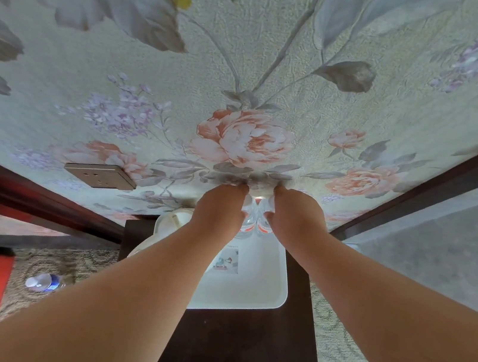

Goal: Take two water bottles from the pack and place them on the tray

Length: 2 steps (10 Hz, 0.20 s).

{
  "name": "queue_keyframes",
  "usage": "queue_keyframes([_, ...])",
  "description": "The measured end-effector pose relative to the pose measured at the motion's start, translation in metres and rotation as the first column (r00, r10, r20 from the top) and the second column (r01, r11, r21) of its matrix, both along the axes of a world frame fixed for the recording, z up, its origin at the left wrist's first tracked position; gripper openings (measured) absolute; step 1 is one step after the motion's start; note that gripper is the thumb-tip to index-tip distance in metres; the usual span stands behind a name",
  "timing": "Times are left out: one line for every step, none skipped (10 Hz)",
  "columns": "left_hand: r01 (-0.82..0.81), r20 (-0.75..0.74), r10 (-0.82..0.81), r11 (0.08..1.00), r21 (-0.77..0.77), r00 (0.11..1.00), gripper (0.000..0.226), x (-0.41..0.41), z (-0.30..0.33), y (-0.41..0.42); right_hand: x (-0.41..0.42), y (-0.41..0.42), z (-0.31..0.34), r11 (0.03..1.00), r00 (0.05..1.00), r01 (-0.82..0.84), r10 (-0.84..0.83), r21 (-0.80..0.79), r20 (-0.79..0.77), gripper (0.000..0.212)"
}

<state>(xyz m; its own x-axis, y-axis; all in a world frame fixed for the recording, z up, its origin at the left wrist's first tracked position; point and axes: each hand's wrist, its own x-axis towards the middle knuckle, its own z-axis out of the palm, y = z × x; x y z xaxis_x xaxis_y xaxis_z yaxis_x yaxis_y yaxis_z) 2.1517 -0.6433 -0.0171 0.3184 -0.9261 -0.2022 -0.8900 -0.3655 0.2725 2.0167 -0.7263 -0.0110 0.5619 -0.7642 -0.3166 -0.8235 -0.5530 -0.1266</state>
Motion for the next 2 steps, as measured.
queue_keyframes([-0.005, -0.033, 0.008, 0.995, 0.096, 0.999, 0.06, 0.007, 0.017, 0.005, -0.002, 0.002, 0.019, 0.998, 0.999, -0.006, 0.008, 0.058, -0.039, 0.056])
queue_keyframes([-0.003, 0.039, -0.002, 0.992, 0.123, 0.999, 0.06, 0.016, 0.041, 0.017, -0.013, 0.003, 0.048, 0.993, 0.994, -0.035, 0.047, 0.116, -0.101, 0.056])
